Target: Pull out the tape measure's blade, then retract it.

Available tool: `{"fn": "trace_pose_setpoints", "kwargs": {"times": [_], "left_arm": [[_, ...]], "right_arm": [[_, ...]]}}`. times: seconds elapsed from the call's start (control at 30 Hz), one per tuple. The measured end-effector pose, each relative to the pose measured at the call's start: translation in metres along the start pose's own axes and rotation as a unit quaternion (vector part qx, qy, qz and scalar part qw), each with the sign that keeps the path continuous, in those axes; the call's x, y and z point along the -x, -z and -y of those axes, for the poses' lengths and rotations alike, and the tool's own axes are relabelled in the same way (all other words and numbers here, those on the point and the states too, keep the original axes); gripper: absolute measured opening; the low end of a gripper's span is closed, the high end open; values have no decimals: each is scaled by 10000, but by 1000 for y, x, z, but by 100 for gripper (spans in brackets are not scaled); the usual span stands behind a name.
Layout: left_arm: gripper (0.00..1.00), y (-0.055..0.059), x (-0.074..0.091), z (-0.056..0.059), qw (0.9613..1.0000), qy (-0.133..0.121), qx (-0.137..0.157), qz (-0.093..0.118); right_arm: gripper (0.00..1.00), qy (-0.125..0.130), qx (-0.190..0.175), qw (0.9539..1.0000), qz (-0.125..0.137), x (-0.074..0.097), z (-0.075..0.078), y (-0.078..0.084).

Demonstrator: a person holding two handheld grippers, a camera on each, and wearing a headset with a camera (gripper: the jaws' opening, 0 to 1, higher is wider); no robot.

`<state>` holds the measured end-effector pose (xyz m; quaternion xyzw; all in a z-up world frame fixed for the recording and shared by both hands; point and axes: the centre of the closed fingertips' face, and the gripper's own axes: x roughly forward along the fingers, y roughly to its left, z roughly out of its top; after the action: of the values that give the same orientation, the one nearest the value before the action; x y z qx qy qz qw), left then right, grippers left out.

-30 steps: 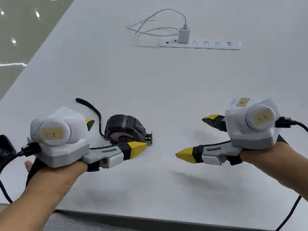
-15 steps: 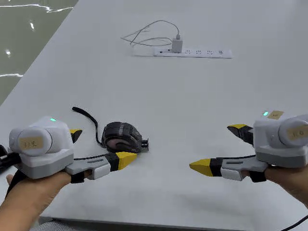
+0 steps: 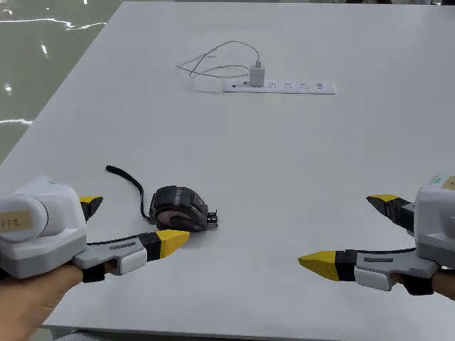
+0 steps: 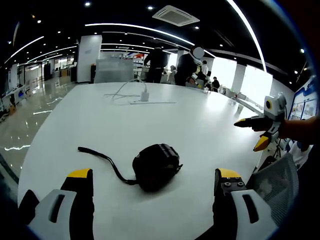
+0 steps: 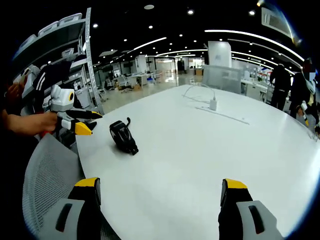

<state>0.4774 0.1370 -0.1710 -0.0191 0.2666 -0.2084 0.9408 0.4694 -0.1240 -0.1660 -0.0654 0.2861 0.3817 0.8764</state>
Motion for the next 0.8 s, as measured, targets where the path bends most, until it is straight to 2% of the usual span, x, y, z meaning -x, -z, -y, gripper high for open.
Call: {"fn": "trace_pose_setpoints", "kwargs": {"times": [0.37, 0.8], "left_arm": [[99, -6, 13, 6, 9999, 115, 35, 52], [99, -8, 20, 8, 9999, 122, -95, 60]], "right_arm": [[99, 241, -127, 9996, 118, 19, 0, -3], [99, 320, -245, 9990, 167, 23, -3, -1]]}}
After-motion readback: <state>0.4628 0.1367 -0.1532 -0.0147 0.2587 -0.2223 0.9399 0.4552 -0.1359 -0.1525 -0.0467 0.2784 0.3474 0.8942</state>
